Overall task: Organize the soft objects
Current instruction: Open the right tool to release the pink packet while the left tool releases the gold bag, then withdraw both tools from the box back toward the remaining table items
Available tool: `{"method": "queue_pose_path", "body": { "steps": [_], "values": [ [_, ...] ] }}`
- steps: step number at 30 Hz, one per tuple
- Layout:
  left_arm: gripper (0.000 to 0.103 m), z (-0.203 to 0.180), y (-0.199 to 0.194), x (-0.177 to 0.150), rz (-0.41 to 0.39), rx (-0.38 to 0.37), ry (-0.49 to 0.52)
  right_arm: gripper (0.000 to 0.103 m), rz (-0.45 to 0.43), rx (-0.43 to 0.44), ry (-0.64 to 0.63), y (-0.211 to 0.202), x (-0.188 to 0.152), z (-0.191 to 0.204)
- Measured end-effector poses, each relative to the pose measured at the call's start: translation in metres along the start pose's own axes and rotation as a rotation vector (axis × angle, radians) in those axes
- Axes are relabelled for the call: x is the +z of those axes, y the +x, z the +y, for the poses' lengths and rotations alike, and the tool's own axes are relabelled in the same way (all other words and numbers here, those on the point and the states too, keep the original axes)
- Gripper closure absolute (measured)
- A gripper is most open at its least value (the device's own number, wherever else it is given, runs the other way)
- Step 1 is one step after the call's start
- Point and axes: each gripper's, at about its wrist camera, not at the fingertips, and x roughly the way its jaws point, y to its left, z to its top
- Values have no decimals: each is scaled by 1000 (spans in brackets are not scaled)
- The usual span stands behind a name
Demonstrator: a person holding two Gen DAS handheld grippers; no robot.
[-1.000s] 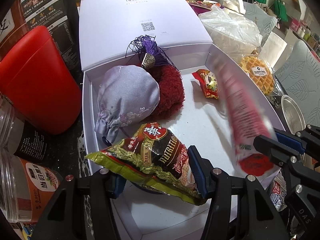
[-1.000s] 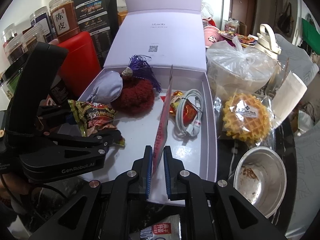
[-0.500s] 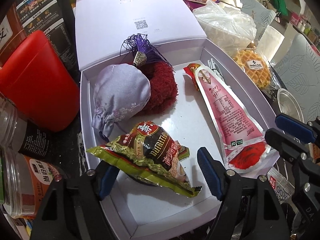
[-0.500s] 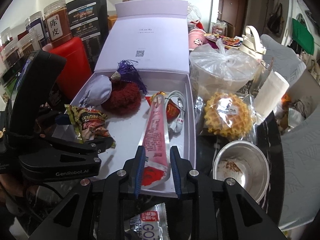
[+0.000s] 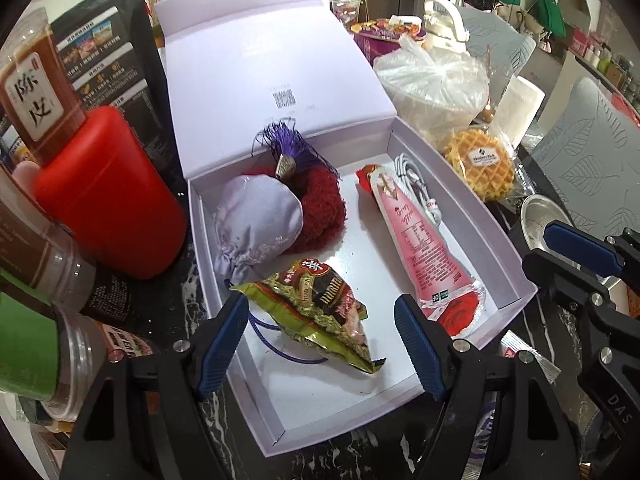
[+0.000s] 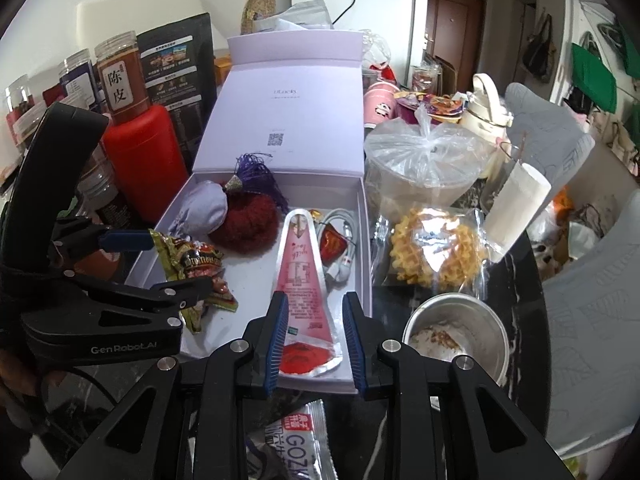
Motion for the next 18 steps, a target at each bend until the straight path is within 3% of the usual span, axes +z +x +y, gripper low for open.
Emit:
{"method": "queue_pose_path", "body": {
  "steps": [14, 18],
  "values": [
    [28, 11, -53, 11, -130, -4, -16, 75, -126, -26, 31, -49, 21, -3],
    [28, 9, -69, 14, -179, -15, -27, 70, -160, -24, 45, -63, 23, -4]
  ]
}}
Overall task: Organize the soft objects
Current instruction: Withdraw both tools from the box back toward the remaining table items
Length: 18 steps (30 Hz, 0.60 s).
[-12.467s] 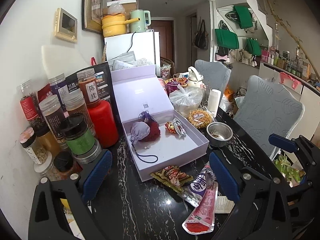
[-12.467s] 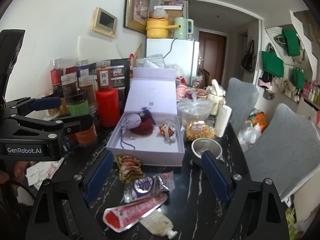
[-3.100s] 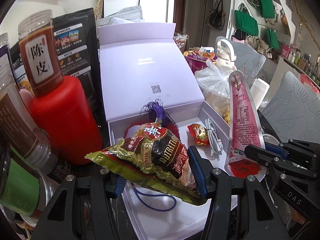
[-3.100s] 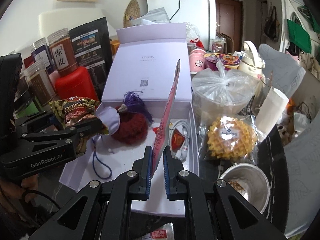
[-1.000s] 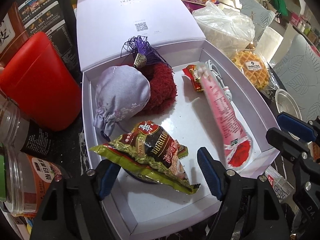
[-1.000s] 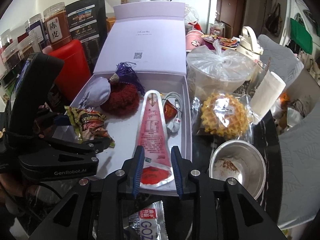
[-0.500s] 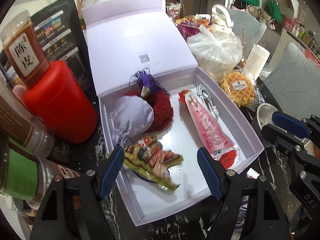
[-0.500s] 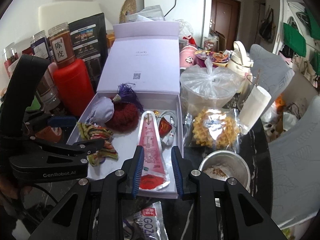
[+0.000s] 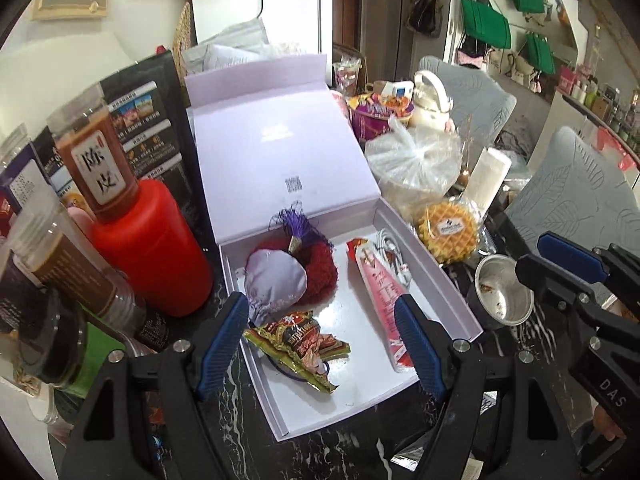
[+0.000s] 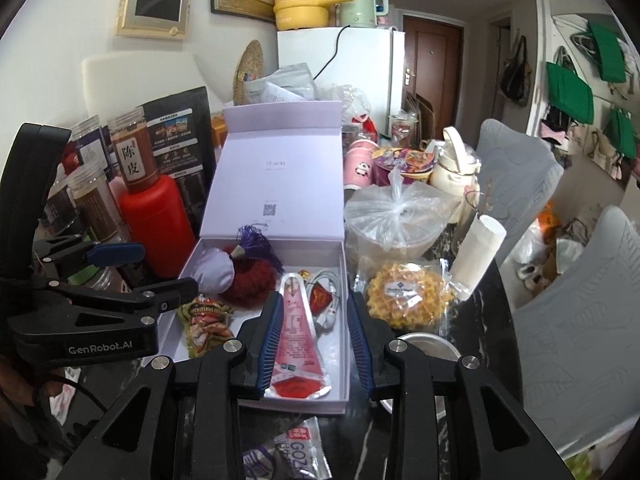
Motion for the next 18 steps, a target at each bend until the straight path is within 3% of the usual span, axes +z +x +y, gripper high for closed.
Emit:
{"method": "queue_pose_path", "body": {
  "steps": [3, 8, 9, 10, 11, 18],
  "values": [
    [28, 0, -15, 2, -33, 9, 3, 69, -21, 1, 6, -10, 2, -1],
    [27, -1, -36, -1, -66, 10, 7, 56, -52, 0, 14, -29, 1, 0],
    [23, -1, -40, -3, -71, 14, 9, 54, -58, -1, 12, -33, 0, 0],
    [6, -2, -44, -5, -79, 16, 8, 51, -62, -2, 10, -36, -1, 0],
    [0, -2, -46, -7, -86, 16, 8, 49, -66, -4, 9, -39, -2, 1],
    [0, -2, -70, -22, -123, 6, 9, 42, -79, -18, 14, -61, -16, 3]
  ]
}}
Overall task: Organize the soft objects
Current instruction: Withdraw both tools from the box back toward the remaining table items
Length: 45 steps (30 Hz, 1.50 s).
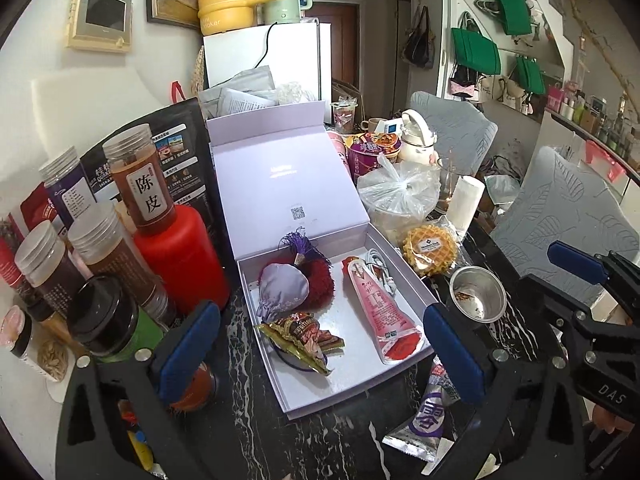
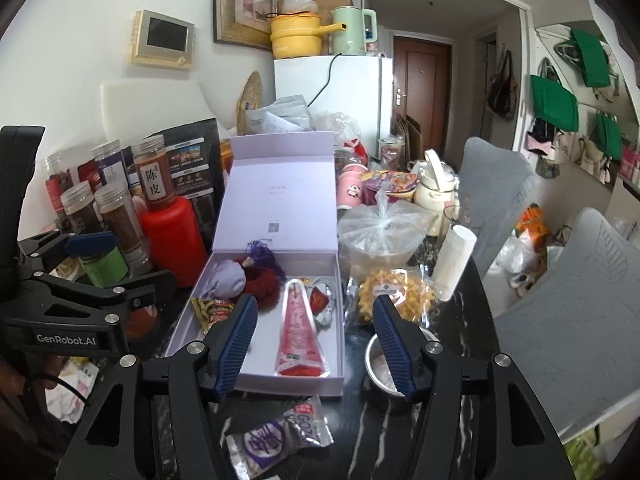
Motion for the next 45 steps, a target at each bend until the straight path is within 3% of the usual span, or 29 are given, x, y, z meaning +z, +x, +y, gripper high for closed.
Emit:
{"method": "queue_pose_path", "body": {
  "steps": [14, 18, 23, 32, 45],
  "values": [
    [0, -2, -31, -28, -26, -42, 33, 37, -7, -17, 35, -34, -30, 9],
    [0, -8, -40, -38, -47, -24, 78, 36, -4, -21, 45, -39, -39, 11],
    [0, -9, -45, -51, -39, -80, 74, 36, 11, -27, 57, -46, -54, 15],
    [0, -9, -51, -76, -38, -71, 78, 36, 64, -23, 76, -50, -87, 21],
    [0, -12, -45, -123, 60, -169, 26, 36, 150, -27, 96, -49, -143, 32]
  ]
}}
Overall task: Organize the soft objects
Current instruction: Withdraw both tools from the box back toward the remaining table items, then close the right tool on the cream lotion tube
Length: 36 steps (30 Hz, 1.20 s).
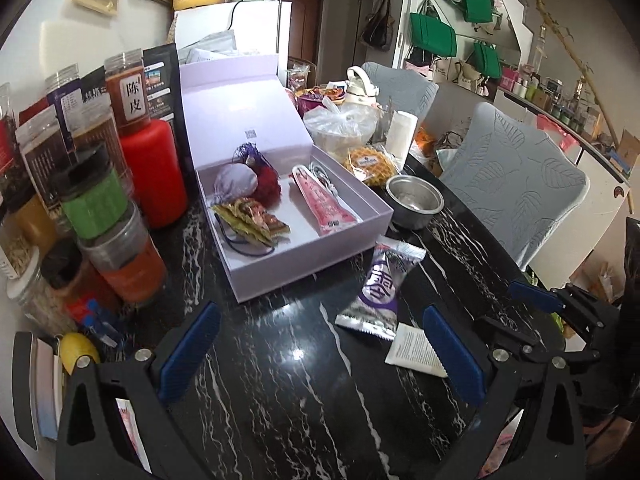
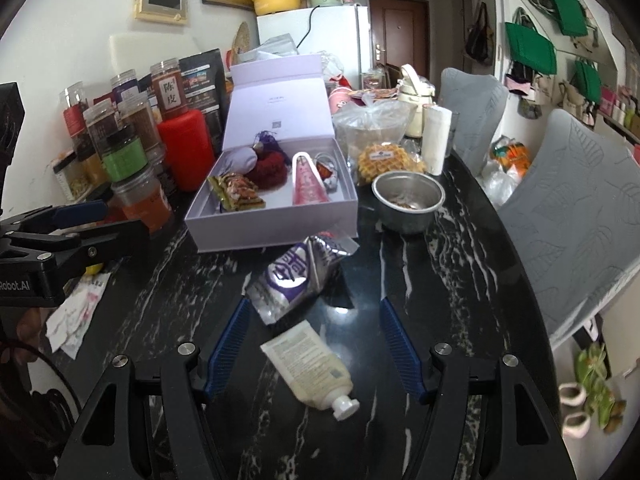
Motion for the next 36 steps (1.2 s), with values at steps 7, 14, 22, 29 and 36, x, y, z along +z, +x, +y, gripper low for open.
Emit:
{"method": "queue_pose_path", "body": {
  "steps": [7, 14, 22, 29, 36],
  "values": [
    [0, -4, 1, -19, 43, 7, 23, 34, 41, 16, 5, 4, -25, 4],
    [0, 0, 6, -30, 72, -17, 7, 28, 50, 34, 41, 7, -43, 3],
    [0, 8, 25, -46, 125, -56, -40, 26, 89, 18, 51, 26, -59, -3],
    [0, 12, 34, -47, 121, -16, -54, 26, 123, 16, 42, 48, -62, -10],
    [0, 10, 50, -46, 157, -23, -52, 26, 149, 36, 5, 66, -62, -10]
  ]
}}
